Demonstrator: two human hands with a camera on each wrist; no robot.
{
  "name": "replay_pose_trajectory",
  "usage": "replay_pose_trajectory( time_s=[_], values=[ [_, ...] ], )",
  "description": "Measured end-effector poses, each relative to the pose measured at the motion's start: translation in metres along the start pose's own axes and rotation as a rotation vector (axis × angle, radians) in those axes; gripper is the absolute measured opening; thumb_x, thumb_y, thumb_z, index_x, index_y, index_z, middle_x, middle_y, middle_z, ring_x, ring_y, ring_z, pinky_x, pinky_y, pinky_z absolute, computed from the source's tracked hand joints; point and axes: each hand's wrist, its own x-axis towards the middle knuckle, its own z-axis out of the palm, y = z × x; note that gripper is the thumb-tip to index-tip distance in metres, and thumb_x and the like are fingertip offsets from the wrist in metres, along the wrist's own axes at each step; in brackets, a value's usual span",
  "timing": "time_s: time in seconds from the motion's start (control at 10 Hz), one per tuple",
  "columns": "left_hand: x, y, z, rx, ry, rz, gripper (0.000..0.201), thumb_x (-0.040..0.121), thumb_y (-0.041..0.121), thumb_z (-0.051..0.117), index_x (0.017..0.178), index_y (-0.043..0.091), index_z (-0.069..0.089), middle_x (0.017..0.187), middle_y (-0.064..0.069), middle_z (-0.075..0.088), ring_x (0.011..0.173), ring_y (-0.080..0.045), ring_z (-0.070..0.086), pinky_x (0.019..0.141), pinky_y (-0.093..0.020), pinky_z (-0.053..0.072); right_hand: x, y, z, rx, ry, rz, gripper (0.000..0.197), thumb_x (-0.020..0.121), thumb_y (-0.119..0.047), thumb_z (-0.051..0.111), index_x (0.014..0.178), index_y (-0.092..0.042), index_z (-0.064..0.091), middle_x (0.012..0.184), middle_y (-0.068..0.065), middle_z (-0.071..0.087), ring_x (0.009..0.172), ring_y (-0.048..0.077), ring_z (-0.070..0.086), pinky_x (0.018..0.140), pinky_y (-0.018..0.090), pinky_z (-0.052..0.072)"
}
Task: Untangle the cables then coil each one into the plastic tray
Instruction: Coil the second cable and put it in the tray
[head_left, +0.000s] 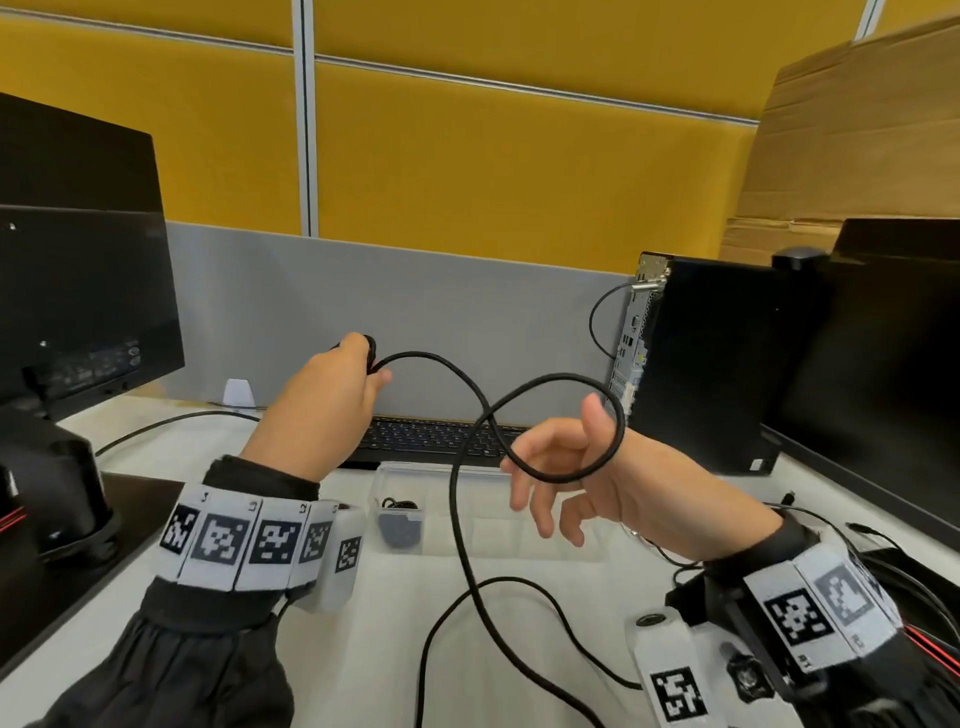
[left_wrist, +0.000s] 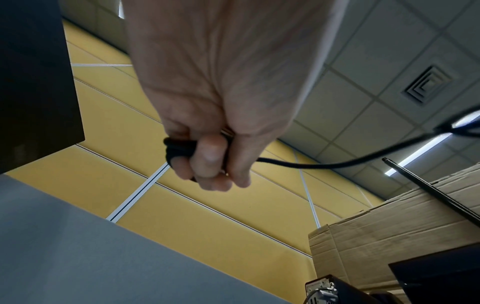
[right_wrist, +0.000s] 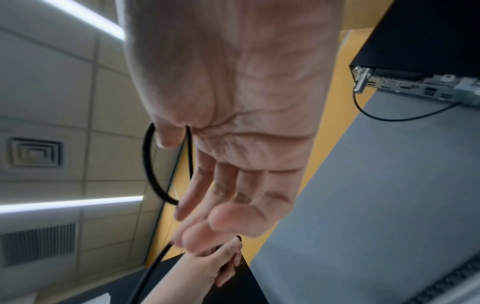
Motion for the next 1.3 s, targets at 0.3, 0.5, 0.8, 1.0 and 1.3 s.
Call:
replay_pose_trajectory(
  time_s=[0.3, 0.5, 0.8, 1.0, 1.3],
  values=[
    [-0.002, 0.009, 0.006, 0.01, -0.074, -0.007, 0.023, 0.1, 0.025, 0.037, 0.084, 0.009, 0.034, 0.065, -0.002, 0.041, 0.056, -0.013, 0.038, 0.047, -0.025, 0.023, -0.004, -0.022, -0.005, 0.464, 0.284, -0.271, 0.059, 0.09, -0.048, 0.024, 0.07, -0.019, 0.071, 0.069, 0.0, 0.066, 0.078, 0.016, 0.063, 0.069, 0.032, 0.047],
    [0.005, -0.03, -0.001, -0.048, -0.104, -0.19, 0.022, 0.099, 0.026, 0.04, 0.088, 0.007, 0.04, 0.083, -0.014, 0.055, 0.073, -0.028, 0.049, 0.061, -0.035, 0.032, -0.009, -0.034, -0.029, 0.532, 0.703, -0.541, 0.039, 0.095, -0.038, 0.038, 0.127, -0.022, 0.054, 0.124, -0.007, 0.063, 0.117, 0.014, 0.057, 0.089, 0.032, 0.046],
    [0.003, -0.077, -0.024, -0.023, -0.084, -0.362, 0.029, 0.098, 0.022, 0.044, 0.087, -0.003, 0.052, 0.088, -0.024, 0.059, 0.083, -0.035, 0.051, 0.071, -0.037, 0.036, -0.052, -0.008, -0.102, 0.551, 1.215, -0.362, 0.055, 0.092, -0.045, 0.043, 0.143, -0.025, 0.035, 0.131, -0.003, 0.049, 0.123, 0.022, 0.046, 0.091, 0.042, 0.044],
    [0.005, -0.064, -0.024, -0.058, -0.066, -0.319, 0.034, 0.098, 0.026, 0.04, 0.086, -0.002, 0.053, 0.084, -0.02, 0.061, 0.079, -0.035, 0.054, 0.068, -0.037, 0.037, -0.077, 0.049, -0.101, 0.339, 1.079, 0.267, 0.064, 0.093, -0.054, 0.04, 0.14, -0.011, 0.037, 0.136, 0.015, 0.051, 0.115, 0.033, 0.057, 0.086, 0.046, 0.049],
    [0.004, -0.022, -0.007, -0.045, -0.119, -0.21, 0.038, 0.099, 0.03, 0.037, 0.086, -0.001, 0.053, 0.081, -0.017, 0.06, 0.076, -0.032, 0.054, 0.063, -0.036, 0.036, -0.024, 0.039, 0.0, -1.057, 0.774, -0.418, 0.032, 0.097, -0.032, 0.042, 0.071, -0.016, 0.052, 0.069, -0.009, 0.048, 0.062, 0.005, 0.044, 0.061, 0.016, 0.035]
  ],
)
